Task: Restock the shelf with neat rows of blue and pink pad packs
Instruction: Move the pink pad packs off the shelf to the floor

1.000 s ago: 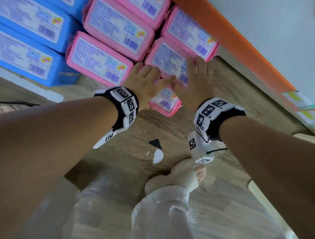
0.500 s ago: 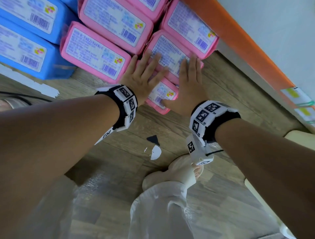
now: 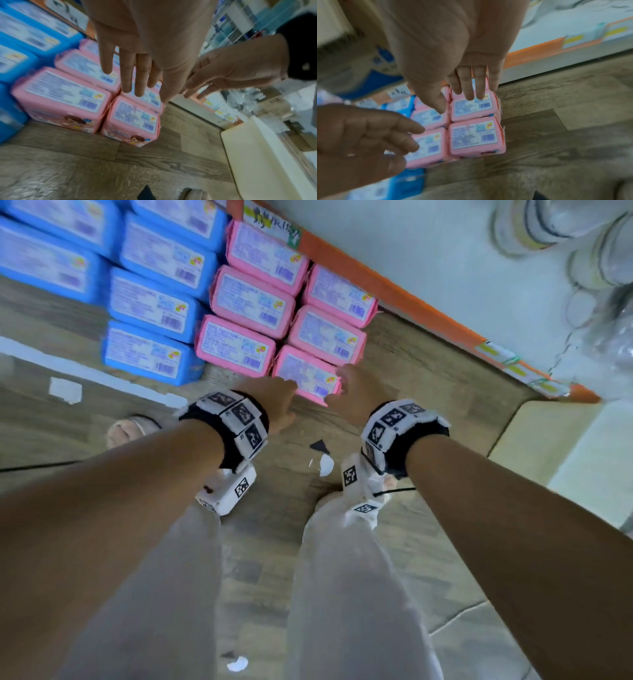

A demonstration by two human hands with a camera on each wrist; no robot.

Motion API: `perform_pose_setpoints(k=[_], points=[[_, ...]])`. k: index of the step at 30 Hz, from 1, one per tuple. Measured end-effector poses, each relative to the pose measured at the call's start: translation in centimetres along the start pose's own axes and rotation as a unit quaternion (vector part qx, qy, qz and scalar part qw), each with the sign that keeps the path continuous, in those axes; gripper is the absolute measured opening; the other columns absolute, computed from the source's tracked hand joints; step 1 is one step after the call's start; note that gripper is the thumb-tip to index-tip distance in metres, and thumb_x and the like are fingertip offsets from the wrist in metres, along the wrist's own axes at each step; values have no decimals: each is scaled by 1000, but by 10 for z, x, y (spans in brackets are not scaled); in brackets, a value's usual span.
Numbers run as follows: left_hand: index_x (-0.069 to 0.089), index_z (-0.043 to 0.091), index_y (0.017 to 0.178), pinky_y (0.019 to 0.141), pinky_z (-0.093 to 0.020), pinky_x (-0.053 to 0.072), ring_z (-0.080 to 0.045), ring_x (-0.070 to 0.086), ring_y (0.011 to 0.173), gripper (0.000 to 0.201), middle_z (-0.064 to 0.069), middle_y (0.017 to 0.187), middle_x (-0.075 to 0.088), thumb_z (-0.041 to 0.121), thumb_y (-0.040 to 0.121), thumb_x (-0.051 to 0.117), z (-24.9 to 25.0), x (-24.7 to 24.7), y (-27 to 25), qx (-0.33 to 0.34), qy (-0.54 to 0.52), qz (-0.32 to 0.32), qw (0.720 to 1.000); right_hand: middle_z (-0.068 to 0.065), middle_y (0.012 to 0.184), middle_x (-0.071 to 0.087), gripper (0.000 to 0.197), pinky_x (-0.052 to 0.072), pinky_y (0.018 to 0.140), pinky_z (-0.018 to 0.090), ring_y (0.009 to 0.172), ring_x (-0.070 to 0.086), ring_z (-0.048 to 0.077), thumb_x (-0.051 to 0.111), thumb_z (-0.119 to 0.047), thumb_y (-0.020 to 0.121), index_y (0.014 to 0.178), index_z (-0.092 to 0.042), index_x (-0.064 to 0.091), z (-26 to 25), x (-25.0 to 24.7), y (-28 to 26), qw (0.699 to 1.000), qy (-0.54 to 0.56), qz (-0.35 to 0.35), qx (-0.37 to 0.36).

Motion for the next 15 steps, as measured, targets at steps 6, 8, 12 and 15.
perform_pose_setpoints(k=[6,8,12,15], points=[[44,6,131,97,-41,40,-35,49,119,49,-19,130,51,29,90,55,2,-86,-161,-12,-36,16,999,14,124,57,46,45,94,33,113,55,25,64,-20,85,125,-1,51,-73,-55,-160,978,192,58,55],[41,8,133,95,-40,41,-34,50,118,50,-17,129,53,31,90,53,-1,-132,-211,-21,-46,31,998,14,121,59,41,44,91,29,108,56,24,63,-20,86,122,-1,54,-109,-86,-211,979,187,75,43],[42,8,133,99,-38,39,-31,47,122,48,-15,134,49,28,91,52,13,-236,-304,18,-31,103,994,13,108,63,31,38,74,17,94,55,19,58,-12,88,117,0,58,-194,-163,-308,976,160,147,-31],[39,13,137,101,-32,33,-27,42,127,50,-9,141,43,32,93,50,35,-313,-365,54,-5,141,989,10,105,61,33,41,80,26,101,58,26,57,-15,88,119,-5,53,-252,-224,-375,965,164,192,-67]])
Point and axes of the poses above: each hand's wrist, its own y-axis towards the middle knuckle, its own x-axis out of the palm, z = x × y, the point moved 9 cm from there along y, towards the middle knuckle
